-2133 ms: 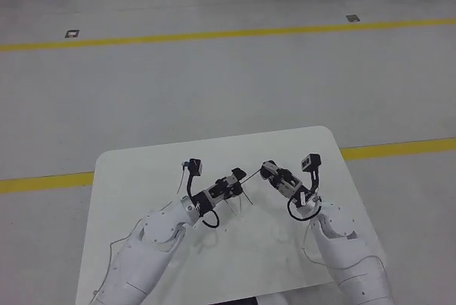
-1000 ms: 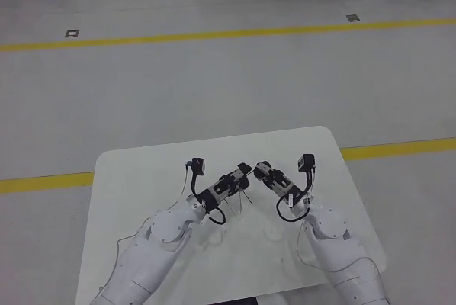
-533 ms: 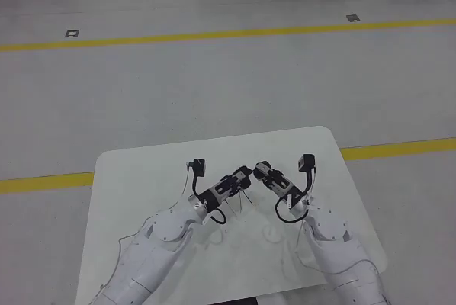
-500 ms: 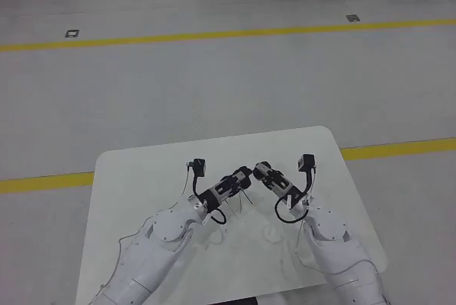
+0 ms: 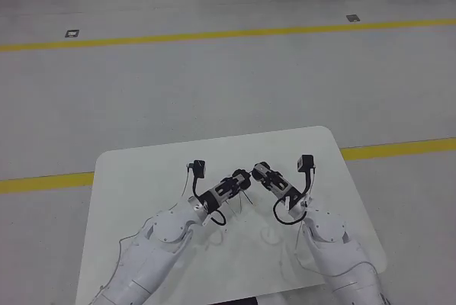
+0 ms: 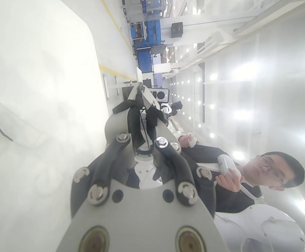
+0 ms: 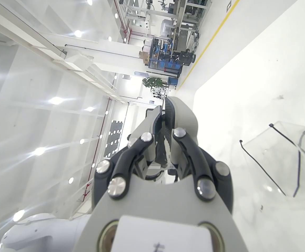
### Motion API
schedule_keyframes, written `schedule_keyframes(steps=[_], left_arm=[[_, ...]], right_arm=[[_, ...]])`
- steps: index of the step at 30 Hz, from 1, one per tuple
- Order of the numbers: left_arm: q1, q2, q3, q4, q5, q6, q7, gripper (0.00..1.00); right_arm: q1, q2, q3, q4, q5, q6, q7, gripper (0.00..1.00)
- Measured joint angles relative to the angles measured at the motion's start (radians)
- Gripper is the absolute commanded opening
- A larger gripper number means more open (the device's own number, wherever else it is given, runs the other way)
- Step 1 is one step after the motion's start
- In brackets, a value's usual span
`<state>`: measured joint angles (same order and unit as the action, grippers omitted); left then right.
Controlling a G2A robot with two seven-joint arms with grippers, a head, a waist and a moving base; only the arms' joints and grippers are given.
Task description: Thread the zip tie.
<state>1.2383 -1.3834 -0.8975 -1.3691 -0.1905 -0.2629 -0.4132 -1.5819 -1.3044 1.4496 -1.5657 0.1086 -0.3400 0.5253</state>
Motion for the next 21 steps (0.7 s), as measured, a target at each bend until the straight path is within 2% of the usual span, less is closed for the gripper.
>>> schedule_keyframes(steps=[16, 21], left_arm=[[0.003, 0.006, 0.008, -0.006, -0.004, 0.011, 0.008, 0.11], [0.001, 0.008, 0.011, -0.007, -0.006, 0.013, 0.009, 0.14]], right_arm=[[-0.018, -0.001, -0.003, -0.025, -0.06, 0.0, -0.009, 0.0], [-0.019, 0.0, -0.004, -0.028, -0.069, 0.0, -0.008, 0.0]])
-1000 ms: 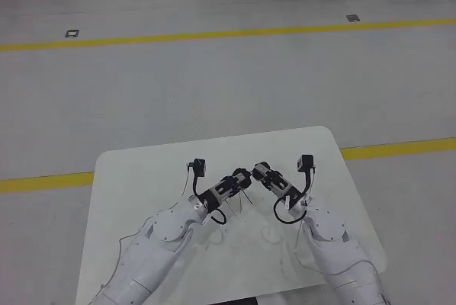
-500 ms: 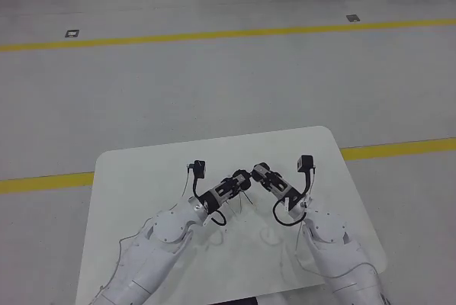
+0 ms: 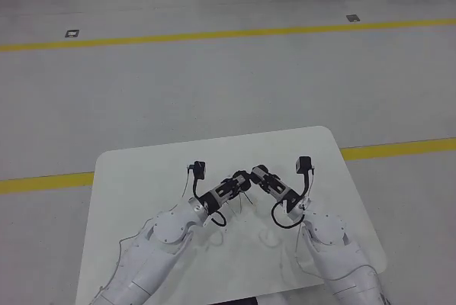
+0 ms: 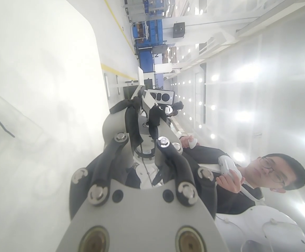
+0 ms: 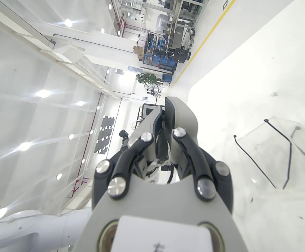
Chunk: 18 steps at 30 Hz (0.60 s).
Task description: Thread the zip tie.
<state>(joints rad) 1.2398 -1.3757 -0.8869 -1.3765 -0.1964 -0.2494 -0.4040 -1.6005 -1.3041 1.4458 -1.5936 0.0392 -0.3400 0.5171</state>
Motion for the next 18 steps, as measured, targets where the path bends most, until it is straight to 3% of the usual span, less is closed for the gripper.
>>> schedule_keyframes(steps=[5, 12, 18], left_arm=[[-0.007, 0.0, 0.004, 0.009, -0.006, 0.0, 0.0, 0.18], [-0.018, -0.001, 0.012, 0.021, -0.016, -0.003, -0.001, 0.11], [-0.025, -0.001, 0.016, 0.025, -0.019, -0.004, 0.0, 0.12]], right_arm=[[-0.001, 0.001, 0.0, -0.002, -0.003, 0.0, 0.0, 0.0], [-0.001, 0.003, -0.001, 0.002, -0.001, 0.0, 0.008, 0.0], [0.004, 0.004, -0.003, 0.007, -0.011, 0.0, -0.003, 0.0]])
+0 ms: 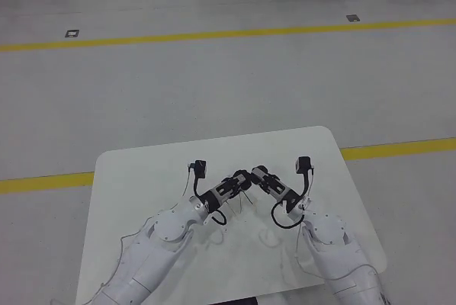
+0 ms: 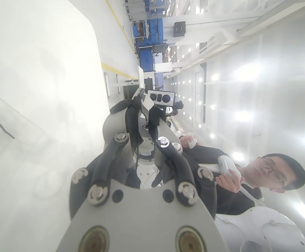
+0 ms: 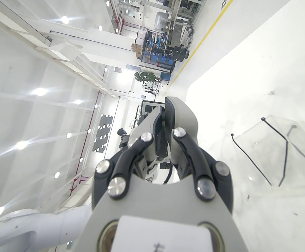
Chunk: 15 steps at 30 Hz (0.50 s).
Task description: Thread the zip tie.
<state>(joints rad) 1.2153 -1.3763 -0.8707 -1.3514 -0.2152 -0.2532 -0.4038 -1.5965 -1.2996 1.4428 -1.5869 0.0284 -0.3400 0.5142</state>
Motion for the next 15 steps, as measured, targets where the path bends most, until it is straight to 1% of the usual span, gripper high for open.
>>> schedule_keyframes(steps=[11, 15], left_arm=[[-0.013, -0.001, 0.009, 0.017, -0.01, -0.004, 0.004, 0.12], [-0.017, -0.001, 0.011, 0.022, -0.012, -0.008, 0.006, 0.06]], right_arm=[[0.006, 0.004, -0.008, 0.001, -0.008, 0.0, 0.002, 0.0], [0.008, 0.005, -0.01, 0.002, -0.009, 0.0, 0.003, 0.0]])
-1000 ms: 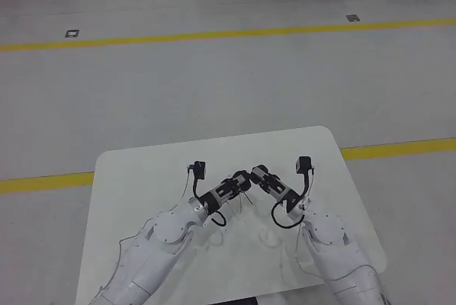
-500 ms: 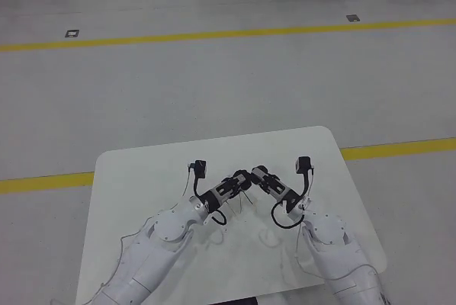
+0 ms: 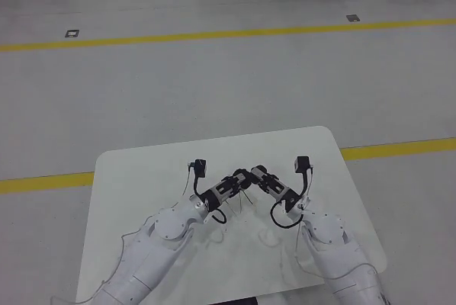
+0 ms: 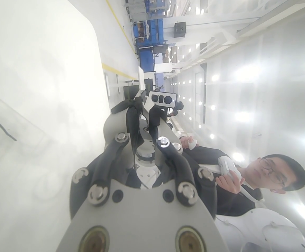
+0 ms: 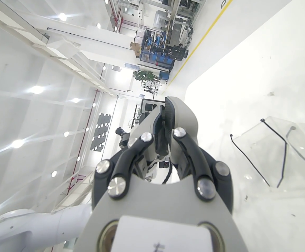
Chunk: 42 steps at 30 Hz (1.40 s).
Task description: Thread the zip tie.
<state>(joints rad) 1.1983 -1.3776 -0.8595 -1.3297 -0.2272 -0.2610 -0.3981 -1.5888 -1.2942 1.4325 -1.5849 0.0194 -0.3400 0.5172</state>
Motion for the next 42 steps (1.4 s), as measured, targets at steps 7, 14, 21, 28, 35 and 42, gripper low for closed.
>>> schedule_keyframes(steps=[7, 14, 21, 28, 35, 42], left_arm=[[-0.004, 0.0, 0.002, 0.004, 0.001, -0.001, 0.006, 0.0], [-0.007, 0.002, 0.002, 0.009, 0.008, -0.002, 0.013, 0.0], [0.001, 0.01, -0.007, -0.007, 0.062, -0.02, 0.03, 0.0], [0.007, 0.019, -0.011, -0.032, 0.111, -0.057, 0.007, 0.0], [0.006, 0.019, -0.011, -0.032, 0.111, -0.056, 0.008, 0.0], [0.077, 0.055, -0.109, -0.097, 0.208, -0.08, 0.053, 0.0]], right_arm=[[0.005, 0.002, -0.004, 0.005, 0.001, 0.0, -0.002, 0.0], [0.009, 0.003, 0.004, 0.018, 0.038, 0.0, -0.011, 1.0], [0.01, 0.008, 0.065, 0.066, 0.093, 0.0, 0.023, 1.0], [0.044, 0.018, 0.098, 0.14, 0.133, 0.0, 0.201, 1.0], [0.044, 0.018, 0.097, 0.139, 0.132, 0.0, 0.193, 1.0], [0.095, 0.028, 0.062, 0.183, 0.03, 0.009, 0.26, 1.0]])
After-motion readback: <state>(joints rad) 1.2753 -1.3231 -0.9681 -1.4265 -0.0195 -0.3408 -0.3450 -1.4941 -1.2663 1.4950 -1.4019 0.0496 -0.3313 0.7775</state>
